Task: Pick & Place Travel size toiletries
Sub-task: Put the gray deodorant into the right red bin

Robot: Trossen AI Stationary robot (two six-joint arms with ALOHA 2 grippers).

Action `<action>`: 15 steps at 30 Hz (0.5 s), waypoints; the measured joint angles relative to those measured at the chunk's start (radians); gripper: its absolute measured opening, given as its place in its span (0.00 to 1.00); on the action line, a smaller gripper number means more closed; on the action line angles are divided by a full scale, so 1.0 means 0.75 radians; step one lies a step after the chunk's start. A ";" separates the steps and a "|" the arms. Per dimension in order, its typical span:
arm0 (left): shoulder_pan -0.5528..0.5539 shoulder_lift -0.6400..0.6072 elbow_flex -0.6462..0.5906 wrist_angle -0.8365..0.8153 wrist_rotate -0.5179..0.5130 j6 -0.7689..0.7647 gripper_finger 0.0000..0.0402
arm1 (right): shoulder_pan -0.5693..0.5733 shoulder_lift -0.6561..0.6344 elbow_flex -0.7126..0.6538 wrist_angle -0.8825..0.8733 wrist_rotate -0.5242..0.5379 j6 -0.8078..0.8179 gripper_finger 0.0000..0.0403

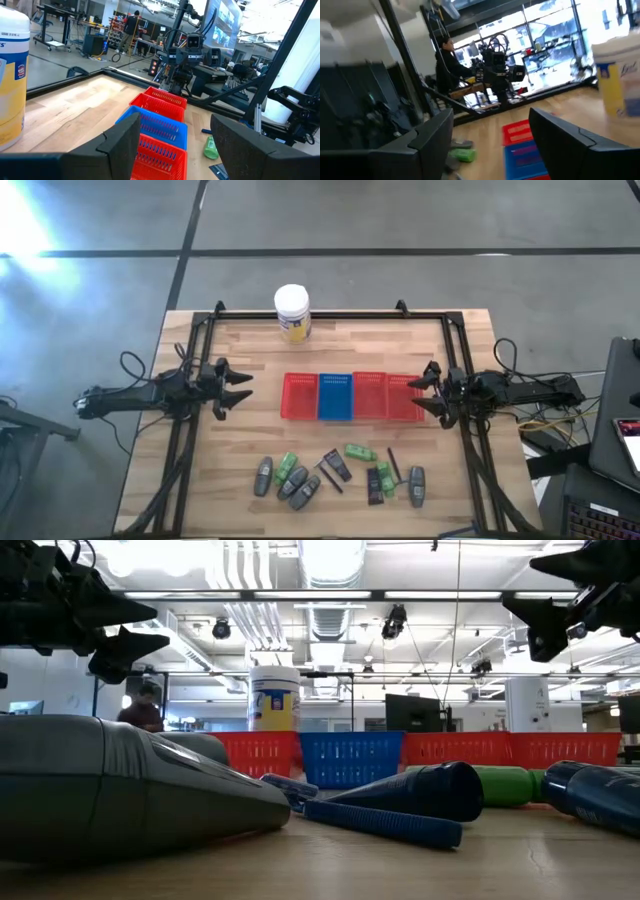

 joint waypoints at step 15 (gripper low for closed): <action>0.000 0.000 0.000 0.000 0.000 0.000 0.62 | -0.003 0.026 0.000 0.065 -0.092 1.182 0.75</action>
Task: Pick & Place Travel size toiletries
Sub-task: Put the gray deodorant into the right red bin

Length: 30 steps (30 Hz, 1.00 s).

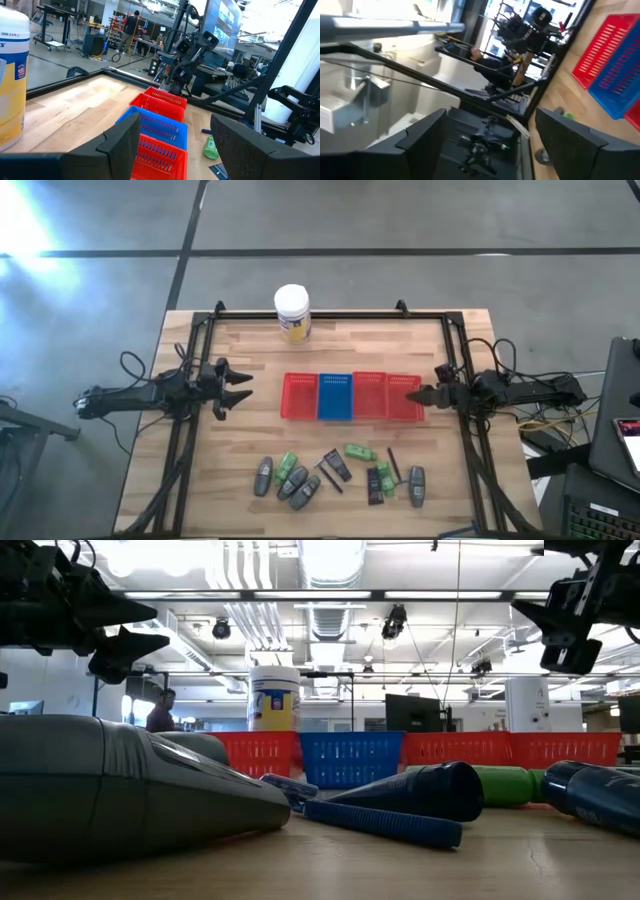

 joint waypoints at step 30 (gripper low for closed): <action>0.000 0.000 0.000 0.000 0.000 0.000 0.62 | 0.625 1.450 0.982 -1.420 -0.361 1.030 0.79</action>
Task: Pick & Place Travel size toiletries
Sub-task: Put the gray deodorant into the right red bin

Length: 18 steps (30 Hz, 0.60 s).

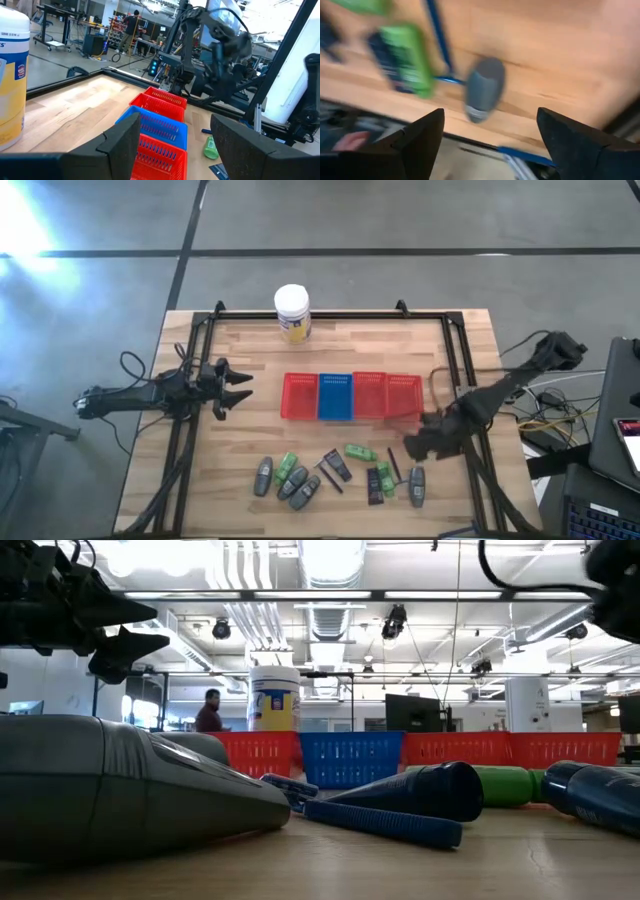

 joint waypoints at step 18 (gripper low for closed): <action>0.000 0.000 0.000 0.000 0.000 0.000 0.62 | 0.118 0.471 0.030 0.326 -0.080 0.095 0.89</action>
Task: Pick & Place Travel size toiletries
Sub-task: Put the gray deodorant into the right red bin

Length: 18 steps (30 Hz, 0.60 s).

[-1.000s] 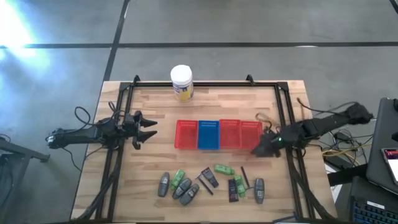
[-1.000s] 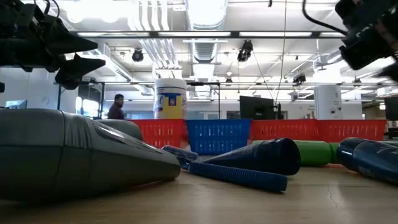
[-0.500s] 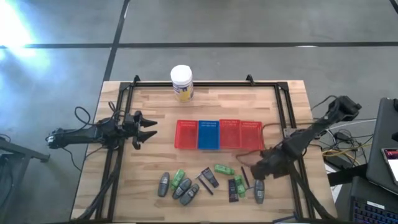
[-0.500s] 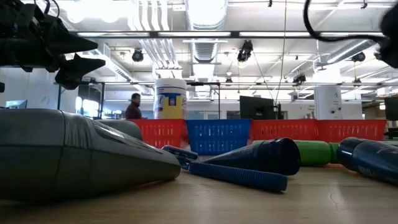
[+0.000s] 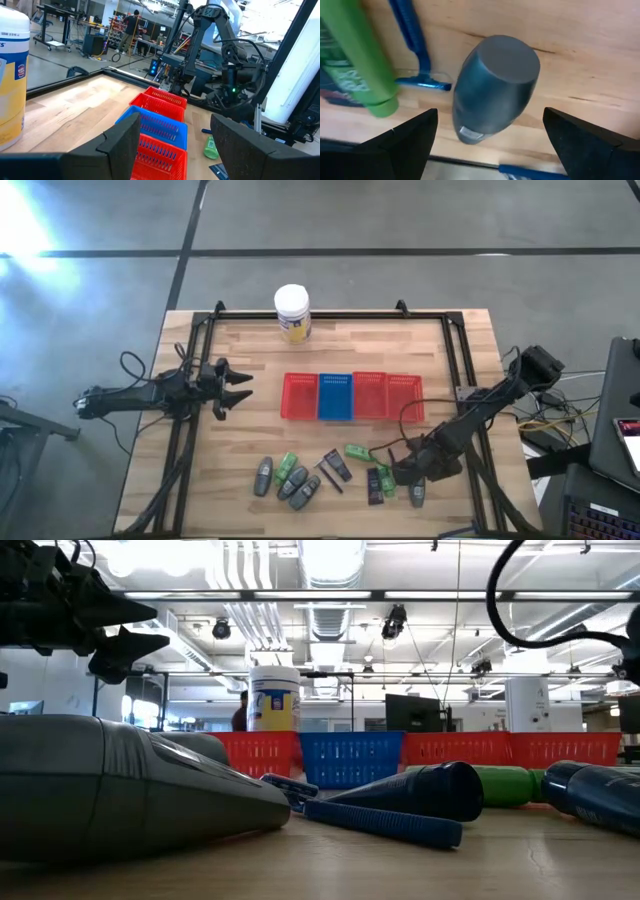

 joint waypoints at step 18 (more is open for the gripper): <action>0.000 0.000 0.000 0.000 0.000 0.000 0.62 | -0.001 0.042 -0.023 0.002 0.005 -0.107 0.57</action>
